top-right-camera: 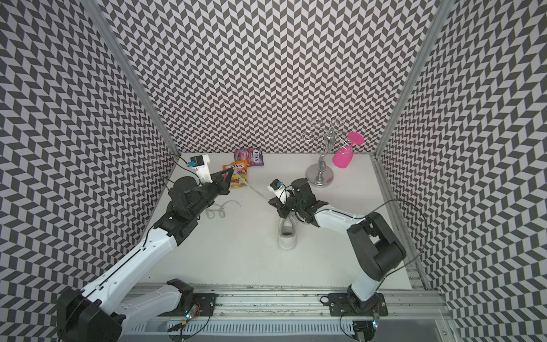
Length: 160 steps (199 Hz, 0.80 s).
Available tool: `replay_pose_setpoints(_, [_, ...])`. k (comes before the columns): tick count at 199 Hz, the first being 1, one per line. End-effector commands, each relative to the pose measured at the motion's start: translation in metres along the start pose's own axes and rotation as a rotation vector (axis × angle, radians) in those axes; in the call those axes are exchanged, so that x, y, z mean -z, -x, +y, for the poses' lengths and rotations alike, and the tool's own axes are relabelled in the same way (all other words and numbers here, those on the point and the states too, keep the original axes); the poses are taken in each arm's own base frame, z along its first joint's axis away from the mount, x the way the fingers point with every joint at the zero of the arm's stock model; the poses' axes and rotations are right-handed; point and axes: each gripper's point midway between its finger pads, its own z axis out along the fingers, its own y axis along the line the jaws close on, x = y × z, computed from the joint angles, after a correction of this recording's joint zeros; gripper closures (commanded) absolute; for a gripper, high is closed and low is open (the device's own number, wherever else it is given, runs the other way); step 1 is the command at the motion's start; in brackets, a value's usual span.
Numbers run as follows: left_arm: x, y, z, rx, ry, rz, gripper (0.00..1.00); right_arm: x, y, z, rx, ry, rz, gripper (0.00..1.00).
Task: Tie the shoes
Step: Wrap the shoelace around the shoelace.
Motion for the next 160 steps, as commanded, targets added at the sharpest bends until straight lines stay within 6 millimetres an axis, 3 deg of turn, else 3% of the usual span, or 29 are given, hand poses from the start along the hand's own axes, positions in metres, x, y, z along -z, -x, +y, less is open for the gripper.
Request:
replay_pose_setpoints(1, [0.009, 0.014, 0.000, -0.024, 0.028, -0.039, 0.90, 0.021, 0.026, -0.001, 0.038, -0.058, -0.078, 1.00])
replay_pose_setpoints(25, [0.018, 0.005, 0.023, -0.065, 0.139, -0.026, 0.53, 0.039, 0.034, 0.000, 0.024, -0.082, -0.130, 1.00])
replay_pose_setpoints(47, [0.032, -0.002, 0.038, -0.124, 0.204, -0.028, 0.39, 0.048, 0.035, 0.003, 0.020, -0.084, -0.142, 1.00])
replay_pose_setpoints(70, [0.037, -0.009, 0.030, -0.171, 0.145, -0.009, 0.34, 0.053, 0.037, 0.002, 0.008, -0.086, -0.154, 1.00])
replay_pose_setpoints(103, [0.023, -0.032, 0.011, -0.152, 0.018, 0.064, 0.27, 0.056, 0.035, -0.001, -0.015, -0.095, -0.154, 1.00])
replay_pose_setpoints(140, [0.024, -0.039, 0.025, -0.134, 0.085, 0.073, 0.22, 0.062, 0.031, -0.006, -0.033, -0.114, -0.155, 1.00])
replay_pose_setpoints(160, [0.021, -0.041, -0.004, -0.166, -0.078, 0.085, 0.22, 0.064, 0.030, -0.005, -0.034, -0.101, -0.155, 1.00])
